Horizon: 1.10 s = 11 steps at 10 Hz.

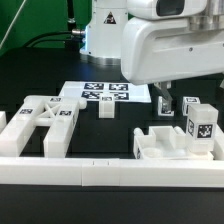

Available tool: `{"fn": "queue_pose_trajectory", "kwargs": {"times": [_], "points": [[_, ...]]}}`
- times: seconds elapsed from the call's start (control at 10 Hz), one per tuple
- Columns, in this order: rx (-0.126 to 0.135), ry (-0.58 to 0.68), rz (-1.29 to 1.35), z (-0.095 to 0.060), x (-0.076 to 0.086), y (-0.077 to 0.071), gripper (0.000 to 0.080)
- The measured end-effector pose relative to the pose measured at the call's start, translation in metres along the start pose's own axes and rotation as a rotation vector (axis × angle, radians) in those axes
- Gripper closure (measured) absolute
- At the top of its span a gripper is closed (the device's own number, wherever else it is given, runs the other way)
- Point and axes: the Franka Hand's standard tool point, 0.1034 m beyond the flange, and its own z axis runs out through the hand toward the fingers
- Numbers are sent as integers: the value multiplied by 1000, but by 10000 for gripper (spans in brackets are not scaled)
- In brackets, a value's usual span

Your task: Assemble chair

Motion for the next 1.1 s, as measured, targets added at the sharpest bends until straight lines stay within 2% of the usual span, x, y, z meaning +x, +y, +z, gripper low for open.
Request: {"fn": "queue_pose_trajectory", "kwargs": {"times": [0.5,0.6,0.7,0.8,0.9,1.1], "points": [[1,0,-2,10,-1,-3,151],[1,0,-3,10,0,-3,250],[1,0,-3,10,-1,-3,250],[2,0,6,10,-1,-3,432],[2,0,22,10,-1,-3,515],[3,0,56,10,0,-4,515]]}}
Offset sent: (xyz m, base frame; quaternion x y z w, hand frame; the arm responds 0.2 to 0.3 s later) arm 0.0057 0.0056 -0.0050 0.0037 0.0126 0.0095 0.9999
